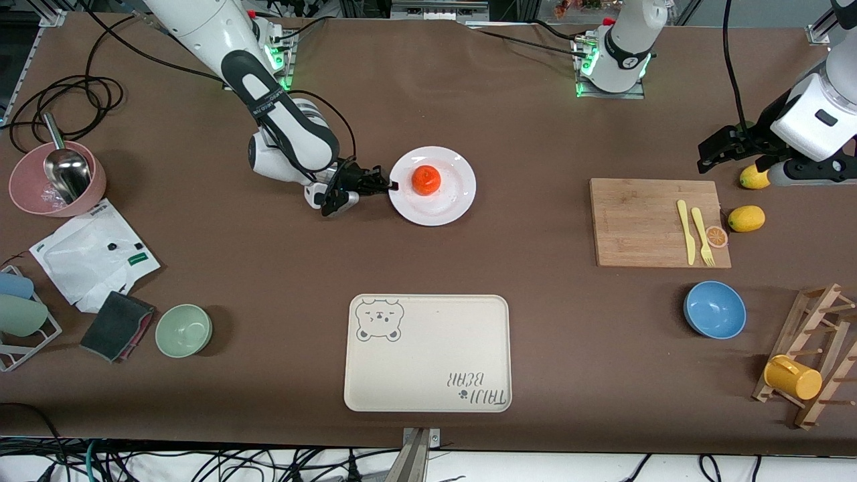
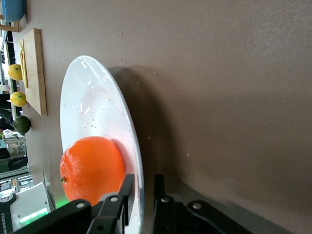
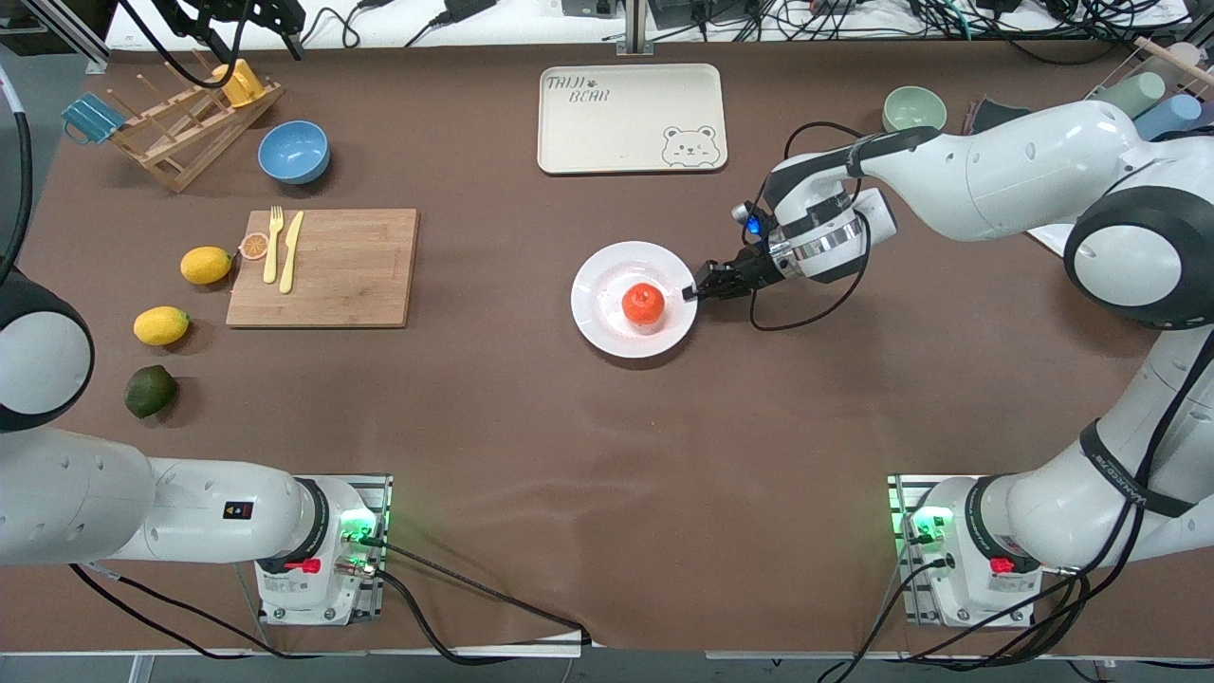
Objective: Place orange and plate with both arms
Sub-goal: 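Close the right gripper firmly on the plate rim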
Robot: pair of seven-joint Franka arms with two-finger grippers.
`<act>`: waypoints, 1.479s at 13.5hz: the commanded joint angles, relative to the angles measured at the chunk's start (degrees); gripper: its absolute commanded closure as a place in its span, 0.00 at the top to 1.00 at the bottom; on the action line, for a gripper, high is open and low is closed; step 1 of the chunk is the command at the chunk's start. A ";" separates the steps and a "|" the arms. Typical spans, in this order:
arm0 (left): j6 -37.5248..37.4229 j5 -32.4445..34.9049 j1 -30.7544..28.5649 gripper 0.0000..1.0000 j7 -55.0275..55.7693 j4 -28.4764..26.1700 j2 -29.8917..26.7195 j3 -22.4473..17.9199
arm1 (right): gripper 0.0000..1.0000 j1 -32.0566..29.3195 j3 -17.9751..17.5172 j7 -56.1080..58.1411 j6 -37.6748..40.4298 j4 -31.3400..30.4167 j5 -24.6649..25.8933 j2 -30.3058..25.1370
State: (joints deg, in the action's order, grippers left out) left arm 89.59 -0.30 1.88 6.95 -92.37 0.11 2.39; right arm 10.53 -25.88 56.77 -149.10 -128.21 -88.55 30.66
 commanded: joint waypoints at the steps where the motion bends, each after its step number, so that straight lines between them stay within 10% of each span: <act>1: -1.17 0.92 0.05 1.00 -0.97 0.88 -0.19 -0.10 | 0.15 0.28 -0.31 1.85 -0.93 0.77 -2.33 0.54; 7: -1.43 0.92 -0.04 1.00 -0.97 0.88 -0.28 -0.10 | 0.00 0.28 -0.31 2.03 -0.93 1.12 -2.42 0.54; 20: -1.43 0.92 -0.13 1.00 -0.89 0.88 -0.28 -0.19 | 0.00 -0.95 0.13 -4.54 1.17 8.05 -4.53 0.54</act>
State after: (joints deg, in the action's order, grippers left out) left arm 89.25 -0.30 1.76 6.95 -92.35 0.03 2.31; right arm 10.21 -25.61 54.77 -148.58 -123.40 -92.24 30.58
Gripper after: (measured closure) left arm 0.000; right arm 0.956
